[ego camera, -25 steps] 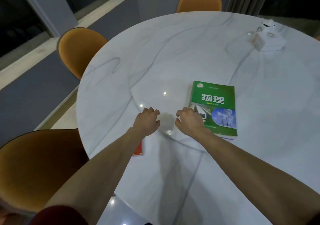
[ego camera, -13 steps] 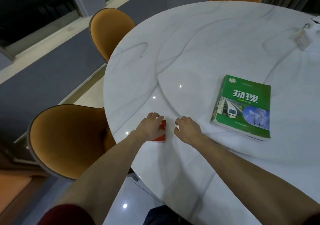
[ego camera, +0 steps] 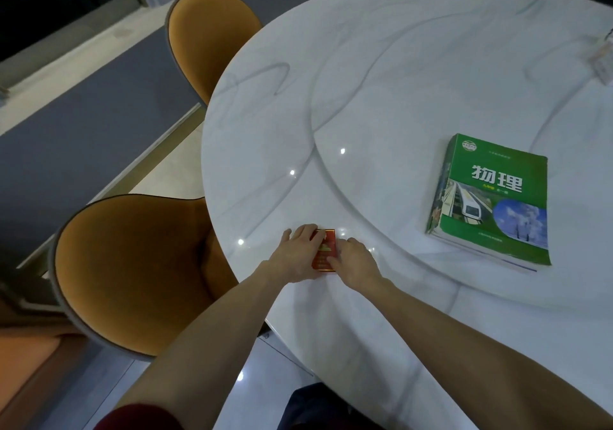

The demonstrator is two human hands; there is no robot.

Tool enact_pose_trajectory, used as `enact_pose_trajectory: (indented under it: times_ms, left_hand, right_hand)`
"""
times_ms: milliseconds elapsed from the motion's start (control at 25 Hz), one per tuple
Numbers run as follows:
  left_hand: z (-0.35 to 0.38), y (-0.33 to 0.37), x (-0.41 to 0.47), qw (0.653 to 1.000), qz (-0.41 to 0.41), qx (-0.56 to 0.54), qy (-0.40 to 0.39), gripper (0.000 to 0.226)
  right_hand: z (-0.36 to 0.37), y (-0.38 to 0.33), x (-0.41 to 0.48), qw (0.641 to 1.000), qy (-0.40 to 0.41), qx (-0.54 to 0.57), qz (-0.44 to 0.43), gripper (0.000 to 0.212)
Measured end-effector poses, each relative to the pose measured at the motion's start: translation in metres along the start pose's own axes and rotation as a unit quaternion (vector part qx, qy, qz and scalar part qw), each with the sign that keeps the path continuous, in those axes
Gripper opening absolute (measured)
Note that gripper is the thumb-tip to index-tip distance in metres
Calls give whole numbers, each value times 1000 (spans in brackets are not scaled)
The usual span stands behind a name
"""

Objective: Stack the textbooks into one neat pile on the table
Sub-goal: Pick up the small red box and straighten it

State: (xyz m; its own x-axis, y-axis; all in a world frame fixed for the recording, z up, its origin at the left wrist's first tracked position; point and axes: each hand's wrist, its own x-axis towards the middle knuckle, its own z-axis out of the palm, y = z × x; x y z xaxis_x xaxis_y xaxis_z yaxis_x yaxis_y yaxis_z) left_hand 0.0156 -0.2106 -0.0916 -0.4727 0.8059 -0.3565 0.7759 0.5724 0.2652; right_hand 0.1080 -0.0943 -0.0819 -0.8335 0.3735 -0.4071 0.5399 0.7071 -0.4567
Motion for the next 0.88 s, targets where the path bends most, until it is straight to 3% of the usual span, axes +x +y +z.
enact_pose_trajectory:
  times_ms: [360, 880]
  left_hand:
    - [-12, 12, -1, 986, 23, -155, 62, 83]
    - [-67, 119, 46, 978, 155, -113, 83, 82]
  right_hand:
    - [-25, 2, -10, 964, 58, 249, 72, 29]
    - [-113, 67, -57, 925, 225, 284, 117, 27]
